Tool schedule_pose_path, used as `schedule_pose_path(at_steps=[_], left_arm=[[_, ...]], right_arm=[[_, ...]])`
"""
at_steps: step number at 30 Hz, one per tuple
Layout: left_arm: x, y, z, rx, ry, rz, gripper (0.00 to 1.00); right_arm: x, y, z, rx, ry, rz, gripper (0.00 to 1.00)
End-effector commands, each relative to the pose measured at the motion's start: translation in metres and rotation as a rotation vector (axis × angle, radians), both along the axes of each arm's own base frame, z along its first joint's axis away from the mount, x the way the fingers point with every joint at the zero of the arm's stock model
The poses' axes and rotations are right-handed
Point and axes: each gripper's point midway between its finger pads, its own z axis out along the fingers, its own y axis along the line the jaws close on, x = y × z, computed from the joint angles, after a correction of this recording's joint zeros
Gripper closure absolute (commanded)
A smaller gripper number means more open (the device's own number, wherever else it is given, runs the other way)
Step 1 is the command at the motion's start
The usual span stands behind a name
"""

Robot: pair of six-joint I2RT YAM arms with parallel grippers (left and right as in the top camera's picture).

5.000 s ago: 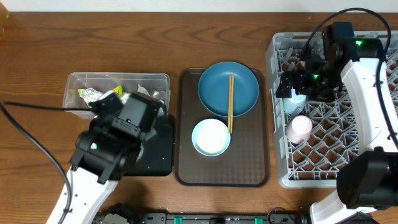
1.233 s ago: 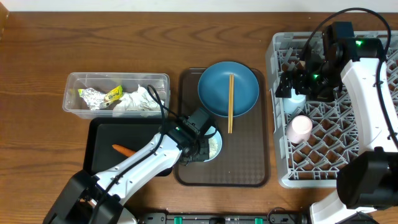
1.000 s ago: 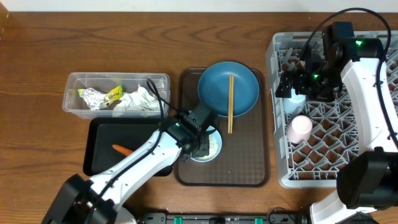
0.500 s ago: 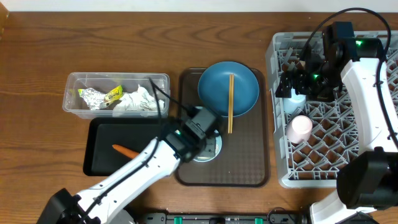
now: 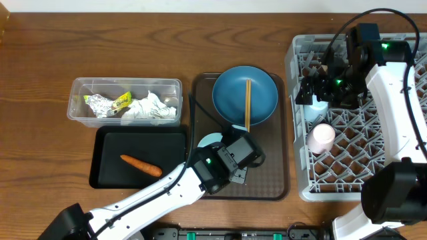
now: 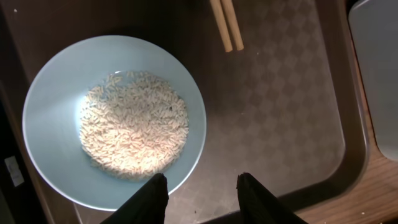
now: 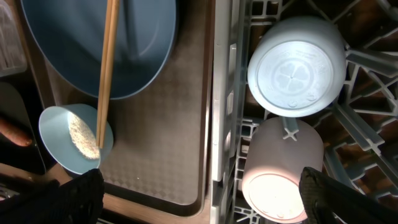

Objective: Sort waste into correct bins and load items into the dishwasher rack
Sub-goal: 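Move the left gripper over the rice bowl and grasp its rim, then lift the light-blue rice bowl and carry it left over the black tray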

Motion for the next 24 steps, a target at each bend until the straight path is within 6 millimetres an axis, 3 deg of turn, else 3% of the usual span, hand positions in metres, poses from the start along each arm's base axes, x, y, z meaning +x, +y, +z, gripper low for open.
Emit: schedule_pose_path(at_steps=[1,24], left_arm=[[0.005,0.002,0.000,0.023,-0.029,0.005,0.58],[0.013,-0.010,-0.052,0.100,0.023,0.002,0.54]], right_arm=[[0.003,0.002,0.002,0.006,-0.008,0.008,0.01],[0.003,0.002,0.002,0.006,-0.008,0.008,0.01]])
